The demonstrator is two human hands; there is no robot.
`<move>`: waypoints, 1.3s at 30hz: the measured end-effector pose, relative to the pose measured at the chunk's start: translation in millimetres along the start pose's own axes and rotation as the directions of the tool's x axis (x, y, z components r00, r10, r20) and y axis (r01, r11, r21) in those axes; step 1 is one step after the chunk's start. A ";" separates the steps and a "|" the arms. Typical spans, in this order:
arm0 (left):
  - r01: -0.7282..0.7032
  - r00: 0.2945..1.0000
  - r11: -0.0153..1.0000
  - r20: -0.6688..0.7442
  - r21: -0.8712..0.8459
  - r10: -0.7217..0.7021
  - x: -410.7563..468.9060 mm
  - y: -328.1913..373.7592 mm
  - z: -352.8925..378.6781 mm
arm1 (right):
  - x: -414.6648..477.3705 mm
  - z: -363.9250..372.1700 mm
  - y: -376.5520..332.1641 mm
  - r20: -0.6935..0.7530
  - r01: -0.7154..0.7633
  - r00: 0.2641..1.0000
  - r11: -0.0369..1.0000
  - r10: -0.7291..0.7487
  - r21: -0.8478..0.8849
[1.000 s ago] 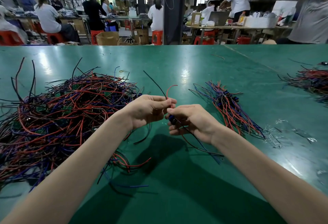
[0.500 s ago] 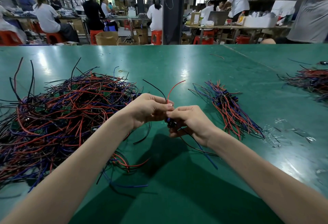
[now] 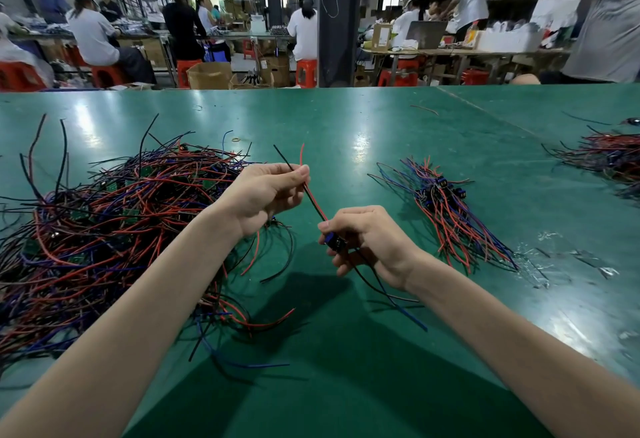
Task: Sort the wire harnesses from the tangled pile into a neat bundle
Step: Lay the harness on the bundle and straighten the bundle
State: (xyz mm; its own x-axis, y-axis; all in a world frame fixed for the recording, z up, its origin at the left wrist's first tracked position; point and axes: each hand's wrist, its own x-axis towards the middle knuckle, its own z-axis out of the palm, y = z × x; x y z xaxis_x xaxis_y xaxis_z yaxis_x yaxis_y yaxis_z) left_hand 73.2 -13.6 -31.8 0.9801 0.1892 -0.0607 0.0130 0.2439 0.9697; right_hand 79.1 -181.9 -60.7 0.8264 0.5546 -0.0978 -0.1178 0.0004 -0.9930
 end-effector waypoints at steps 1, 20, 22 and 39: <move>0.004 1.000 1.000 0.012 -0.005 -0.003 0.1 0.0 0.4 | 0.2 -0.3 0.3 -0.002 0.000 1.000 1.000 0.000 -0.006; -0.015 0.997 0.997 -0.075 -0.078 0.009 -0.1 1.4 -2.3 | 1.0 -4.0 2.6 0.026 -0.104 0.994 0.993 0.105 -0.049; -0.033 0.996 0.996 -0.086 -0.077 0.026 0.1 1.4 -2.7 | 0.6 -4.0 2.2 0.042 -0.121 0.991 0.991 0.123 -0.055; -0.137 0.968 0.991 -0.212 0.011 0.136 9.9 -4.9 -12.3 | 0.1 -4.0 0.0 0.059 -0.063 0.996 0.994 0.068 -0.090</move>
State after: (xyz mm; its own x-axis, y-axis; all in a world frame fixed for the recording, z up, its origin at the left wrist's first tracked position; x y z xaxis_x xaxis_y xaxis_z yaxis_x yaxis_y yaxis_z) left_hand 80.4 -1.2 -40.0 0.9081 0.4182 0.0230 -0.1192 0.2054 0.9714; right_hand 81.3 -185.2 -61.0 0.7826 0.6013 -0.1615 -0.1194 -0.1096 -0.9868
